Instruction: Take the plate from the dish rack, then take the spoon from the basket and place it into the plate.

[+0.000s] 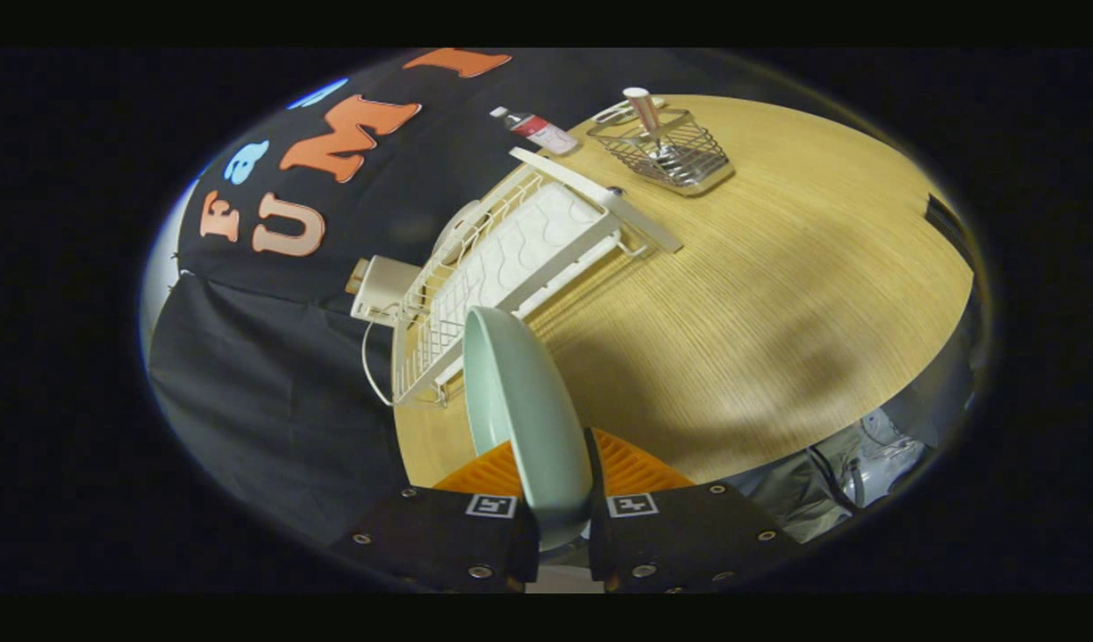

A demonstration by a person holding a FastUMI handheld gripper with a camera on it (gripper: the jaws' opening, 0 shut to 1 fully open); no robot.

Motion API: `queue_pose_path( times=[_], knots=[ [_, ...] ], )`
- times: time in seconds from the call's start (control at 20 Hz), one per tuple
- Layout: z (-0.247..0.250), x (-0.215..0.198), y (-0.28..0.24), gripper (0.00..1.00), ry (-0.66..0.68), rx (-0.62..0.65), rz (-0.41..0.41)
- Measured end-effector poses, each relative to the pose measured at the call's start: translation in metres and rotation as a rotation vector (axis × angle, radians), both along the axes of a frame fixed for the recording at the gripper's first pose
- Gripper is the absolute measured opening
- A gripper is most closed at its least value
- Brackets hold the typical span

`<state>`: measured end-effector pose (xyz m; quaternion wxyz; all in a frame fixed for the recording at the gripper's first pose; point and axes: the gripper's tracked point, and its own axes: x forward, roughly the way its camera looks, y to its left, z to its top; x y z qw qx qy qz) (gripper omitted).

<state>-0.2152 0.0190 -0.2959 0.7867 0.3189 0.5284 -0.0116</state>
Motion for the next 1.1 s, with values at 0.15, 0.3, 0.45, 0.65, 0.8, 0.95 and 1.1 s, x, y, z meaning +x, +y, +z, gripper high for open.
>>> queue_pose_path(
  times=[0.15, 0.3, 0.45, 0.65, 0.8, 0.95, 1.1],
  knots=[
    [-0.012, 0.000, -0.001, 0.23, 0.029, 0.006, -0.018],
    [-0.022, 0.009, -0.002, 0.22, 0.024, -0.010, -0.030],
    [-0.028, 0.010, 0.007, 0.23, 0.052, 0.024, -0.023],
    [-0.031, 0.010, 0.011, 0.26, 0.081, 0.051, -0.024],
    [-0.031, 0.007, 0.007, 0.29, 0.091, 0.022, 0.014],
    [-0.029, 0.008, -0.004, 0.34, 0.064, -0.028, 0.064],
    [-0.034, 0.008, -0.016, 0.49, 0.076, -0.062, 0.064]
  ],
)
